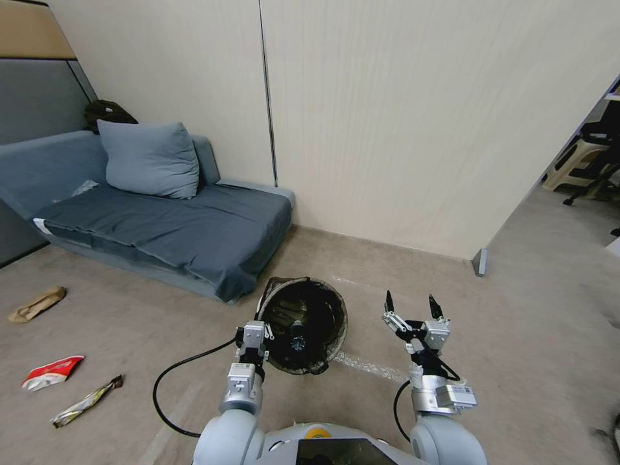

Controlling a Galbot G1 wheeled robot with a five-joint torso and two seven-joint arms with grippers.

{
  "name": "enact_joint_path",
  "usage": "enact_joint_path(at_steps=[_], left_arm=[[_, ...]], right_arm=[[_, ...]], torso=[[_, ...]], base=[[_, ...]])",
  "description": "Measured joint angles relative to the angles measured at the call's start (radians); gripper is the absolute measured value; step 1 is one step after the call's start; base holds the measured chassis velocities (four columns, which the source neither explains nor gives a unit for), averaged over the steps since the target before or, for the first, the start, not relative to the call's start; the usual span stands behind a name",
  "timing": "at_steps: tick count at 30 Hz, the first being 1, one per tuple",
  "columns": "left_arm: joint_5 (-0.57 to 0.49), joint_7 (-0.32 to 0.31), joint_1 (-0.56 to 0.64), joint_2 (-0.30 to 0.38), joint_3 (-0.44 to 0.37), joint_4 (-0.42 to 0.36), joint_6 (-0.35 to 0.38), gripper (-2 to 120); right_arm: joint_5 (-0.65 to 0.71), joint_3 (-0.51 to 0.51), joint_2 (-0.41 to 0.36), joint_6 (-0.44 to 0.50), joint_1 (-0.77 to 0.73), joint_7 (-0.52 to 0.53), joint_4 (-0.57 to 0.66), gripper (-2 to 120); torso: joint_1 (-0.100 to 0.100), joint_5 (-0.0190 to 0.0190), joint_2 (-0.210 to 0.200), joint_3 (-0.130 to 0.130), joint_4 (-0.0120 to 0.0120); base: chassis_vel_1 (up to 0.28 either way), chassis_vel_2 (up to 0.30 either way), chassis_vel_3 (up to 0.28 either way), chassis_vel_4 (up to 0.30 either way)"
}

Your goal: Pick up the trash bin, then pick up the garbage from the floor and place it into the trash bin.

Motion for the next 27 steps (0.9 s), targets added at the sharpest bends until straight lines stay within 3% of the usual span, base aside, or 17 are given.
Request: enact_joint_path(at_steps=[8,27], left_arm=[[0.006,0.001,-0.010,-0.010,0.010,0.006,0.002,0],[0.010,0.010,-0.009,-0.004,0.002,-0.004,0.009,0]], right_arm=[[-0.036,-0.021,-0.001,0.041,-0.025,-0.002,-0.013,100],[-0.052,-0.028,-0.002,0.030,-0.015,-0.004,-0.002,100]], torso=[[0.000,0.0000,0.000,0.000,-0.0001],[0.000,0.0000,0.000,0.000,0.0000]], base=[[0.000,0.000,0.000,0.000],[0.000,0.000,0.000,0.000]])
